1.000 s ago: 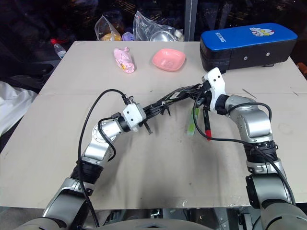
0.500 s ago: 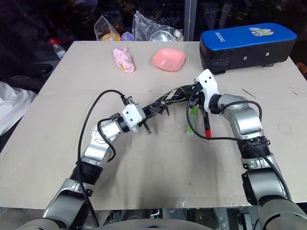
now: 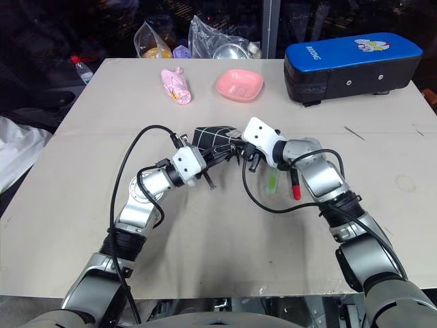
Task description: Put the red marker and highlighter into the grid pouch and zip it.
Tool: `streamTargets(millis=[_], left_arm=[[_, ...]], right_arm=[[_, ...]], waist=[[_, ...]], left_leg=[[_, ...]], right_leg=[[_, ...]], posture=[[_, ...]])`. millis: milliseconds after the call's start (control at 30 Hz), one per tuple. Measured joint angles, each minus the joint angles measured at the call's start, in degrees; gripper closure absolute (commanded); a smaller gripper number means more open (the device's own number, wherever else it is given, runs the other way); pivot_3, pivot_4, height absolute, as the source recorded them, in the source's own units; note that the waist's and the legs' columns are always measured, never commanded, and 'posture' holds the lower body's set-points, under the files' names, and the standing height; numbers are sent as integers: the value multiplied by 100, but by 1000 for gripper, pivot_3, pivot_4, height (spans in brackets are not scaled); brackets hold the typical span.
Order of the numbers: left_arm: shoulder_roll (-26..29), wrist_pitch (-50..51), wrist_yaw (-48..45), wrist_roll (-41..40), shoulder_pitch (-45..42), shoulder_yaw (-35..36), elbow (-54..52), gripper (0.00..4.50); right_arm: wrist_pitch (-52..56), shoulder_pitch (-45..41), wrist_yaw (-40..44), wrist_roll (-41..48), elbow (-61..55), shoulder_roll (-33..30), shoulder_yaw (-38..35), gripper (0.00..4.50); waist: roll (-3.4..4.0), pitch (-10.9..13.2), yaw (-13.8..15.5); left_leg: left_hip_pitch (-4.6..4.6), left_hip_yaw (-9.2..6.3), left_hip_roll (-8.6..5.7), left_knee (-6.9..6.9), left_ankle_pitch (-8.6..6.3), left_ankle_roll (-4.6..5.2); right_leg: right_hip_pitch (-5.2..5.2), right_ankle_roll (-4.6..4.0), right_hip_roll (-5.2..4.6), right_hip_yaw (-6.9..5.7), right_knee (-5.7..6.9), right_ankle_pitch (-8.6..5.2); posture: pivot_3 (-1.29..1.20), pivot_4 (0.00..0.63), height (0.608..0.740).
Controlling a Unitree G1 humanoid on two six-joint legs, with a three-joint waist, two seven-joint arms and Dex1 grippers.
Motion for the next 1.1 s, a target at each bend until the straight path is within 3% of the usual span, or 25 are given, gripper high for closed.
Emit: streamTargets(millis=[233, 433, 733, 1100], left_arm=[[12, -30, 68, 47, -22, 48, 22, 4500], [70, -63, 139, 56, -21, 179, 91, 4500], [96, -62, -45, -4, -148, 214, 148, 4500], [180, -46, -369, -66, -376, 222, 202, 4500]], right_arm=[[46, -70, -309, 101, 231, 551, -363, 4429], [1144, -45, -543, 1037, -134, 1020, -1298, 4429], [2617, -30, -642, 2298, -831, 1329, -1957, 4429], [1978, 49, -571, 1522, -503, 473, -1180, 4429]], waist=[[0, 0, -5], [0, 0, -3], [1, 0, -6], [0, 0, -9]], left_leg=[[0, 0, 6, 0, 1, -1], [-1, 0, 11, 0, 1, -1], [-1, -2, 10, -1, 0, -1], [-1, -2, -2, -1, 0, 0]], right_leg=[[0, 0, 0, -1, 2, 0], [0, 0, -1, -2, 2, 0], [0, 0, 1, -4, 3, 0], [0, 0, 0, -2, 1, 0]], posture=[[0, 150, 737], [0, 150, 737], [0, 150, 737], [0, 150, 737]])
